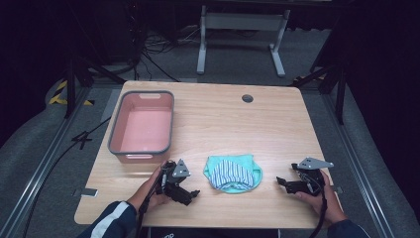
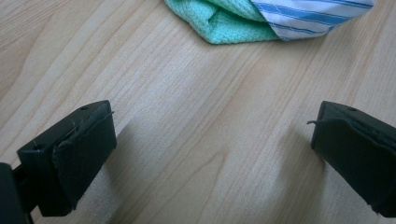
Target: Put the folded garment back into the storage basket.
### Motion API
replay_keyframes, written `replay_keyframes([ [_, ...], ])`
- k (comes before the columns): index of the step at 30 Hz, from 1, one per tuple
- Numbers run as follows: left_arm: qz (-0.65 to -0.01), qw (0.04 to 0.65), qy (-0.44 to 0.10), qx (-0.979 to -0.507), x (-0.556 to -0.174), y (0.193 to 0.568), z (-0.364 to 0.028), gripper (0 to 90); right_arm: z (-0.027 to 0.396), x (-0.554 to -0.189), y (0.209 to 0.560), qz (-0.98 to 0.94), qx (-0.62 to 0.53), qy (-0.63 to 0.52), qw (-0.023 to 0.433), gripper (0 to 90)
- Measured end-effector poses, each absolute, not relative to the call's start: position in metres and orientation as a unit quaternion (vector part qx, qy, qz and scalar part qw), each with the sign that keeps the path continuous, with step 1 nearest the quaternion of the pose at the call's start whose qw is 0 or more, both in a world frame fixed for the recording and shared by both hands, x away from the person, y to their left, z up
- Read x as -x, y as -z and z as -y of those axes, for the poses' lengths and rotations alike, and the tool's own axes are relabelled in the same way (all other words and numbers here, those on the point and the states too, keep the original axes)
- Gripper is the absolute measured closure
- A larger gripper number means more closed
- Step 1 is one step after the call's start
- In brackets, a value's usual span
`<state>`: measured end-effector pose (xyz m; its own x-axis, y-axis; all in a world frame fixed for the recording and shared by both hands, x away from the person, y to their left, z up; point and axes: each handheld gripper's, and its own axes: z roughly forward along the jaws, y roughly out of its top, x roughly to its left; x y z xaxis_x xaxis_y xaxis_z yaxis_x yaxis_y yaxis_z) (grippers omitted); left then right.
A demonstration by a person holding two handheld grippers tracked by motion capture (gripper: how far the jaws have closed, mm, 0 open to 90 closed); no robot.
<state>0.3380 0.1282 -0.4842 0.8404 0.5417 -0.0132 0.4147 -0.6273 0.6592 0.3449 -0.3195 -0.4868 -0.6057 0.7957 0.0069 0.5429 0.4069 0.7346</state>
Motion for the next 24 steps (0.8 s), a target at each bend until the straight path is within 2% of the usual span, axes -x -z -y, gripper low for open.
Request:
replay_keyframes([
  [12,-0.242,0.338,-0.081,-0.906,-0.339,0.483,-0.132,0.2,0.319,-0.344,0.487,-0.819,-0.411,-0.359,0.179,15.4],
  [16,-0.247,0.316,-0.076,-0.913,-0.342,0.479,-0.129,0.7,0.318,-0.346,0.484,-0.821,-0.418,-0.348,0.173,15.5],
  [17,-0.248,0.314,-0.078,-0.913,-0.343,0.477,-0.128,3.1,0.317,-0.346,0.483,-0.822,-0.420,-0.344,0.172,15.9],
  [20,-0.247,0.317,-0.083,-0.912,-0.344,0.472,-0.125,22.1,0.316,-0.345,0.481,-0.826,-0.417,-0.337,0.173,18.9],
  [22,-0.245,0.318,-0.087,-0.912,-0.347,0.469,-0.124,14.0,0.316,-0.345,0.478,-0.823,-0.416,-0.346,0.172,21.5],
  [24,-0.250,0.330,-0.081,-0.907,-0.350,0.464,-0.122,20.9,0.315,-0.346,0.473,-0.819,-0.416,-0.361,0.163,24.7],
])
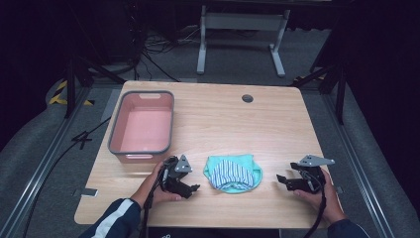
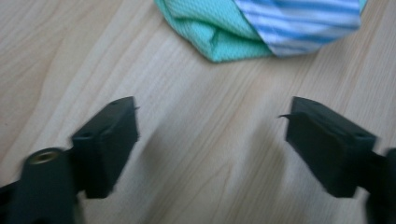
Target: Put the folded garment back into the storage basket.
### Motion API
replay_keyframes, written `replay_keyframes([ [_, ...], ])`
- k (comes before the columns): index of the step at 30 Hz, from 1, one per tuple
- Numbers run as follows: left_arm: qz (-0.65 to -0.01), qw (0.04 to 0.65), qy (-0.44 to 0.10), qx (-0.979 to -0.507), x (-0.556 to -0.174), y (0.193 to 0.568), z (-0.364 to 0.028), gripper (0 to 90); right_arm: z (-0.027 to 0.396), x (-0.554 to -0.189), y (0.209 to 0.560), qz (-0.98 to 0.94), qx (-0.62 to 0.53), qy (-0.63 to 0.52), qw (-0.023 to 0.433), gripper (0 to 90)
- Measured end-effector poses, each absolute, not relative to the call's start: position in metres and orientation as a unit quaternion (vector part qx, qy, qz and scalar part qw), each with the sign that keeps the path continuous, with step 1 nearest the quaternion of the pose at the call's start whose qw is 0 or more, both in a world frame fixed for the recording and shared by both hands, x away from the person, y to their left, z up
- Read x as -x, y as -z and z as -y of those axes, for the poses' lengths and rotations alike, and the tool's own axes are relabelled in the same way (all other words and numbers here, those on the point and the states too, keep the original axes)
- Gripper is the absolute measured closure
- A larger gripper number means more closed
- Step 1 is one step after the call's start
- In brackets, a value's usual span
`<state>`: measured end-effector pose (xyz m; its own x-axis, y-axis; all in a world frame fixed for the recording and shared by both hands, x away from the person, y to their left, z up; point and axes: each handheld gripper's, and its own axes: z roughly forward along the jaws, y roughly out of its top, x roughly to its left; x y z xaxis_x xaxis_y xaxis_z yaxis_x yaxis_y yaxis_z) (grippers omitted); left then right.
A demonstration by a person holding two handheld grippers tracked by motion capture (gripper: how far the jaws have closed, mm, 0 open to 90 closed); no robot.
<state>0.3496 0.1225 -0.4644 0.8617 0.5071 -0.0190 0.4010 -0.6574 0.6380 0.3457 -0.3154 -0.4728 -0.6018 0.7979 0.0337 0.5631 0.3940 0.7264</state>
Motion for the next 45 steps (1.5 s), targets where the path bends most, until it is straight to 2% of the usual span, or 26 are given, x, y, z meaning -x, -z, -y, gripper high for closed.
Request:
replay_keyframes([
  [2,-0.249,0.334,-0.087,-0.905,-0.351,0.459,-0.119,17.4,0.311,-0.347,0.467,-0.820,-0.408,-0.368,0.160,30.0],
  [4,-0.244,0.337,-0.093,-0.904,-0.352,0.455,-0.115,22.6,0.304,-0.348,0.462,-0.823,-0.402,-0.366,0.161,33.4],
  [7,-0.246,0.334,-0.095,-0.905,-0.356,0.451,-0.109,22.6,0.293,-0.350,0.457,-0.829,-0.390,-0.366,0.164,35.5],
  [23,-0.292,0.334,-0.108,-0.890,-0.391,0.458,-0.087,26.0,0.228,-0.377,0.450,-0.844,-0.365,-0.362,0.154,37.1],
  [29,-0.303,0.327,-0.087,-0.891,-0.396,0.468,-0.080,25.8,0.223,-0.383,0.462,-0.853,-0.375,-0.339,0.130,42.1],
  [38,-0.306,0.334,-0.097,-0.886,-0.391,0.476,-0.076,23.3,0.220,-0.382,0.471,-0.860,-0.374,-0.325,0.123,43.0],
  [40,-0.306,0.335,-0.099,-0.886,-0.391,0.476,-0.075,23.8,0.219,-0.380,0.471,-0.860,-0.372,-0.327,0.126,47.5],
  [43,-0.297,0.338,-0.094,-0.888,-0.389,0.476,-0.076,28.8,0.218,-0.378,0.470,-0.863,-0.369,-0.325,0.121,52.1],
  [44,-0.290,0.339,-0.090,-0.891,-0.388,0.474,-0.076,32.2,0.218,-0.378,0.469,-0.865,-0.365,-0.324,0.119,53.3],
  [45,-0.285,0.340,-0.085,-0.892,-0.387,0.474,-0.075,39.4,0.218,-0.377,0.469,-0.865,-0.365,-0.322,0.117,56.2],
])
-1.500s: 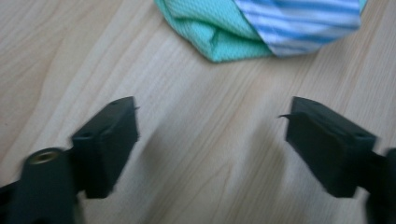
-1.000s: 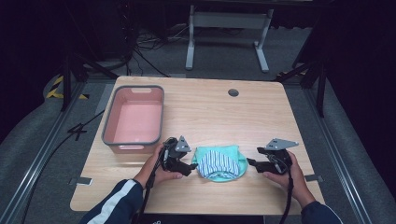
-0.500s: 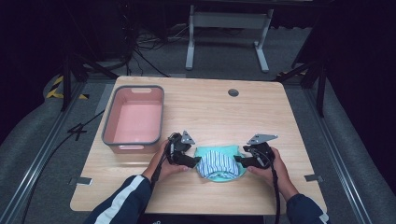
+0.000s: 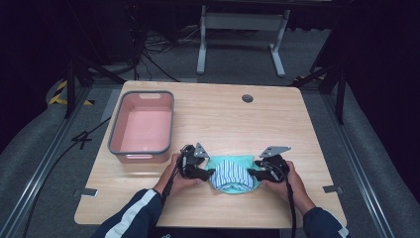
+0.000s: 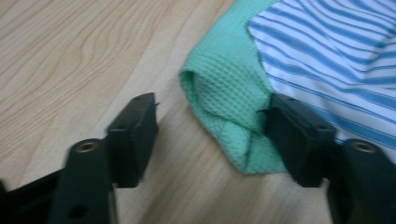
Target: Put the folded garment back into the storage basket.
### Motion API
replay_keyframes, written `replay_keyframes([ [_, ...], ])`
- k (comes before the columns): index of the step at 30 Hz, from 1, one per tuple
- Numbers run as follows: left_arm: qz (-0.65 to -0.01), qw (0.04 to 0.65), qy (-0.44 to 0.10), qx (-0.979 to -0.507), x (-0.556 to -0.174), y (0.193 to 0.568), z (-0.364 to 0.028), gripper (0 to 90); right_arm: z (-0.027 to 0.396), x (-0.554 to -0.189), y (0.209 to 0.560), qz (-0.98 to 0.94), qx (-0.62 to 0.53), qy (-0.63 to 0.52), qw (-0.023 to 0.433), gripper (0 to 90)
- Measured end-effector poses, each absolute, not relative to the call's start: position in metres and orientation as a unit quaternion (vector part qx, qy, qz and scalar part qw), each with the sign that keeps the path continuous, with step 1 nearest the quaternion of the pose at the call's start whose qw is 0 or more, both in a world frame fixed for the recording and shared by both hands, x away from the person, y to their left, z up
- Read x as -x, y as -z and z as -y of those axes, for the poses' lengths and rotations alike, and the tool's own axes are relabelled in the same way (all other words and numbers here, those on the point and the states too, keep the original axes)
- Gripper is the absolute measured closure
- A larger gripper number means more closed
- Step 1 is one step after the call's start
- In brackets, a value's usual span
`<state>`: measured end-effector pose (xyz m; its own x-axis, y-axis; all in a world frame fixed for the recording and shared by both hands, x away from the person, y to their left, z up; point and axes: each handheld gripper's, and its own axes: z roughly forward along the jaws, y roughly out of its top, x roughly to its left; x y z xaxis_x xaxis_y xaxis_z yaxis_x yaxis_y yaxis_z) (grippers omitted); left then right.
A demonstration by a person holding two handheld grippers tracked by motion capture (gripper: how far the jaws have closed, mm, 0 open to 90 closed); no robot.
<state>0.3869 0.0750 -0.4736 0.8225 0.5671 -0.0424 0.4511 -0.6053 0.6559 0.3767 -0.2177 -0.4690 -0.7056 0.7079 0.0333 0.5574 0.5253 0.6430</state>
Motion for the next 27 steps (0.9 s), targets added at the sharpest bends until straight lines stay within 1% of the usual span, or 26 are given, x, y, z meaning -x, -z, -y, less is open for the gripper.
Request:
replay_keyframes([
  [3,-0.275,0.344,-0.077,-0.895,-0.385,0.473,-0.073,60.9,0.216,-0.375,0.468,-0.866,-0.364,-0.324,0.109,67.3],
  [7,-0.267,0.348,-0.058,-0.897,-0.384,0.472,-0.072,75.1,0.215,-0.373,0.468,-0.866,-0.363,-0.329,0.097,77.7],
  [10,-0.265,0.348,-0.056,-0.897,-0.383,0.472,-0.071,78.0,0.215,-0.372,0.468,-0.866,-0.362,-0.332,0.095,81.4],
  [14,-0.264,0.343,-0.056,-0.900,-0.383,0.471,-0.070,80.6,0.213,-0.371,0.467,-0.868,-0.359,-0.327,0.102,83.0],
  [16,-0.258,0.337,-0.061,-0.904,-0.382,0.469,-0.069,81.3,0.213,-0.370,0.465,-0.870,-0.356,-0.324,0.104,83.4],
  [18,-0.253,0.328,-0.054,-0.909,-0.382,0.466,-0.067,82.2,0.214,-0.370,0.463,-0.867,-0.359,-0.331,0.102,83.6],
  [27,-0.250,0.340,-0.060,-0.905,-0.384,0.455,-0.067,83.2,0.217,-0.369,0.448,-0.860,-0.358,-0.345,0.114,83.9],
])
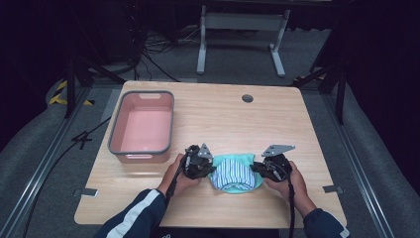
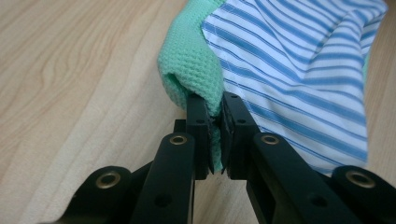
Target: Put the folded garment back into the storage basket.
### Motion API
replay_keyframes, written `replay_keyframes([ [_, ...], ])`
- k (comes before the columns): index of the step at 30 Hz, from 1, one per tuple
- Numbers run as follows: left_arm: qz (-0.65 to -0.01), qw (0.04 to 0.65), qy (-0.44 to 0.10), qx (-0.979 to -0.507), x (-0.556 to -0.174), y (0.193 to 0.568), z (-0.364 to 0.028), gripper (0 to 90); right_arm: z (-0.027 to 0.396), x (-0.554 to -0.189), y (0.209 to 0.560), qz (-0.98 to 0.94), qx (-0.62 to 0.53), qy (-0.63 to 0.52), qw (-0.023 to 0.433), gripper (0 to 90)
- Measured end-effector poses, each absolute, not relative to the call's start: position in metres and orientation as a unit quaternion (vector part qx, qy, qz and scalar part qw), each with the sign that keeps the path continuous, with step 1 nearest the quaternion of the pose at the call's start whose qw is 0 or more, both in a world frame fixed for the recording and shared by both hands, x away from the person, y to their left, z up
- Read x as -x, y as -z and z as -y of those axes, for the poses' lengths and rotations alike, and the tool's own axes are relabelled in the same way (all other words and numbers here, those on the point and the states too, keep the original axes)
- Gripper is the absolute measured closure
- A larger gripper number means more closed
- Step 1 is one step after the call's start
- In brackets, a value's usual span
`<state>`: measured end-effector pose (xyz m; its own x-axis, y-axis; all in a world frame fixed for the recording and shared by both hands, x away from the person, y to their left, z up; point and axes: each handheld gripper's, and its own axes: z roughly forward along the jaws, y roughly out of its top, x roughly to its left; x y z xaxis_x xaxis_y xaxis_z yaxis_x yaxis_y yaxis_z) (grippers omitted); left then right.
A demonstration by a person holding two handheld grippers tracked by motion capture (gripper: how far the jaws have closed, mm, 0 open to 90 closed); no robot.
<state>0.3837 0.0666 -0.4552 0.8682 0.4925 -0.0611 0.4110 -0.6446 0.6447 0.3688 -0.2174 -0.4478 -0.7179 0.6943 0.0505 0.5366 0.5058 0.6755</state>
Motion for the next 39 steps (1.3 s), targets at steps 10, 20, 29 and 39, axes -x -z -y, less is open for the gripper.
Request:
replay_keyframes([
  [10,-0.241,0.340,-0.066,-0.906,-0.391,0.431,-0.063,83.5,0.220,-0.374,0.435,-0.851,-0.370,-0.356,0.113,84.3],
  [20,-0.248,0.338,-0.073,-0.905,-0.403,0.411,-0.067,83.7,0.214,-0.384,0.421,-0.845,-0.376,-0.363,0.115,84.5],
  [29,-0.252,0.336,-0.081,-0.904,-0.409,0.394,-0.071,83.6,0.214,-0.393,0.406,-0.840,-0.374,-0.371,0.130,84.5],
  [39,-0.244,0.329,-0.108,-0.906,-0.419,0.372,-0.079,83.7,0.203,-0.404,0.390,-0.837,-0.366,-0.382,0.137,84.5],
])
